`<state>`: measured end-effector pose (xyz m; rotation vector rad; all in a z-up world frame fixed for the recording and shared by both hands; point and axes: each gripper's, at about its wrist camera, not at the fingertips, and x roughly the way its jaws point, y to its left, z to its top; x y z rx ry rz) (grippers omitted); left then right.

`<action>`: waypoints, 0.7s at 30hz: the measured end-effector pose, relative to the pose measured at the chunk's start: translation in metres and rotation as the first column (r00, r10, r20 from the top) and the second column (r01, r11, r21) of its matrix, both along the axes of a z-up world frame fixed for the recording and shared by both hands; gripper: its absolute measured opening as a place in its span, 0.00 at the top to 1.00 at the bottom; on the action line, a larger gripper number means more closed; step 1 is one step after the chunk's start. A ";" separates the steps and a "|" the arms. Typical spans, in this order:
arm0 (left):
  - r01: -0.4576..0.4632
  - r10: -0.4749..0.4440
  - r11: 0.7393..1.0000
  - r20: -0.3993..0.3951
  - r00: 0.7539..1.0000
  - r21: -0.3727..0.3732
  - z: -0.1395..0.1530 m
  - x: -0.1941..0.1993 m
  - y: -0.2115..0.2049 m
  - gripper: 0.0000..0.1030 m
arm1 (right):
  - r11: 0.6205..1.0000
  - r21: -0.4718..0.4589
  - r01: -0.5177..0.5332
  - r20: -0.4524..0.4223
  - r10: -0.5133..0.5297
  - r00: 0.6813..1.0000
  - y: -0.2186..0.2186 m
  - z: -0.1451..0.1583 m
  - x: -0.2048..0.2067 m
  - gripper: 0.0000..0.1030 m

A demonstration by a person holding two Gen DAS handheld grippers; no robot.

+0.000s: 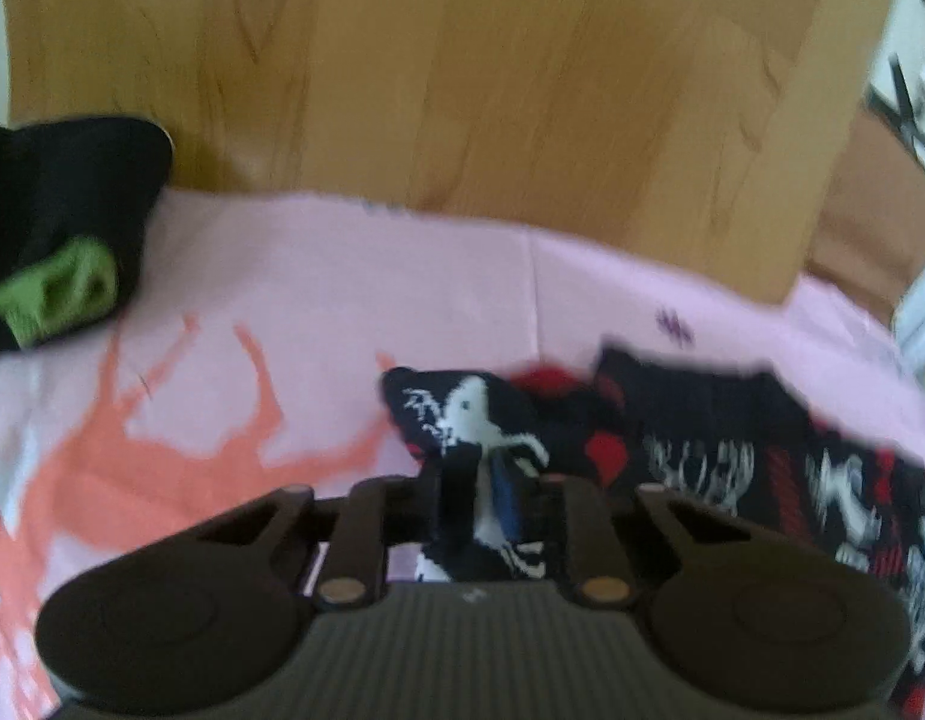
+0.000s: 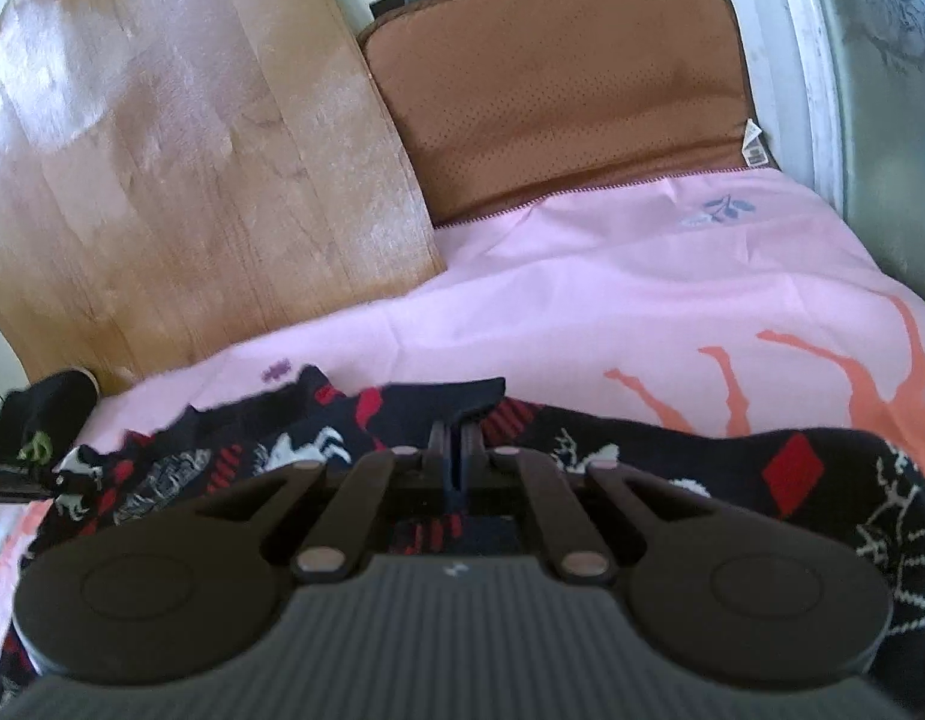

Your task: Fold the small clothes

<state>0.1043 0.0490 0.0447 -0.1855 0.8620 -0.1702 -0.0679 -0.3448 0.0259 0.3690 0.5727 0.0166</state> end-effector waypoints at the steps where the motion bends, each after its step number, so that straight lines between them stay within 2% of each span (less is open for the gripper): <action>1: -0.035 0.036 0.999 0.025 0.999 -0.012 0.007 0.004 0.008 0.87 | 1.000 0.002 -0.001 0.015 0.001 1.000 0.005 0.002 0.000 0.95; 2: -0.064 0.065 0.998 0.045 0.997 -0.027 0.013 0.008 0.014 0.87 | 1.000 0.002 -0.005 0.029 0.005 1.000 0.008 0.004 0.000 0.95; 4: -0.061 0.062 0.997 0.018 0.998 -0.054 0.013 0.016 0.017 0.87 | 1.000 0.004 -0.011 0.030 0.011 0.999 0.014 0.004 0.001 0.95; 5: -0.045 0.045 0.999 -0.002 0.999 -0.023 0.007 0.019 0.012 0.86 | 1.000 -0.027 -0.002 0.006 0.002 1.000 0.018 -0.002 0.005 0.95; 6: -0.040 0.040 0.998 -0.021 0.999 0.040 -0.002 0.021 0.004 0.85 | 0.999 -0.050 0.007 -0.029 -0.008 1.000 0.019 -0.010 0.010 0.94; 7: -0.038 0.042 0.995 -0.038 0.998 0.093 -0.011 0.022 -0.001 0.76 | 0.999 -0.051 0.012 -0.075 -0.016 0.997 0.018 -0.020 0.017 0.94; 8: -0.042 0.047 0.990 -0.037 0.998 0.132 -0.018 0.020 -0.005 0.63 | 0.999 -0.021 0.024 -0.058 -0.025 0.998 0.013 -0.026 0.016 0.94; 10: -0.080 0.078 0.980 0.017 0.997 0.181 -0.017 0.009 -0.002 0.43 | 0.999 0.019 0.031 -0.071 -0.029 0.997 0.005 -0.020 0.011 0.88; 11: -0.092 0.090 0.980 0.023 0.996 0.174 -0.016 0.006 0.004 0.42 | 0.998 0.032 0.044 -0.052 -0.043 0.998 -0.001 -0.014 0.004 0.86; 13: -0.131 0.129 0.986 0.027 0.991 0.108 -0.008 -0.002 0.024 0.44 | 0.996 0.040 0.077 -0.002 -0.077 0.997 -0.014 -0.001 -0.017 0.86; 15: -0.197 0.196 0.980 0.049 0.979 0.038 0.004 -0.014 0.046 0.44 | 0.991 0.058 0.123 0.043 -0.126 0.991 -0.034 0.013 -0.044 0.86; 17: -0.221 0.223 0.975 0.068 0.973 -0.032 0.016 -0.023 0.057 0.44 | 0.979 0.071 0.189 0.060 -0.193 0.979 -0.055 0.020 -0.072 0.86; 19: -0.184 0.191 0.979 0.081 0.978 -0.093 0.024 -0.033 0.054 0.44 | 0.965 0.090 0.247 0.045 -0.252 0.967 -0.072 0.021 -0.099 0.85; 21: -0.108 0.120 0.987 0.094 0.988 -0.122 0.026 -0.043 0.036 0.44 | 0.951 0.111 0.289 0.008 -0.292 0.957 -0.084 0.015 -0.126 0.82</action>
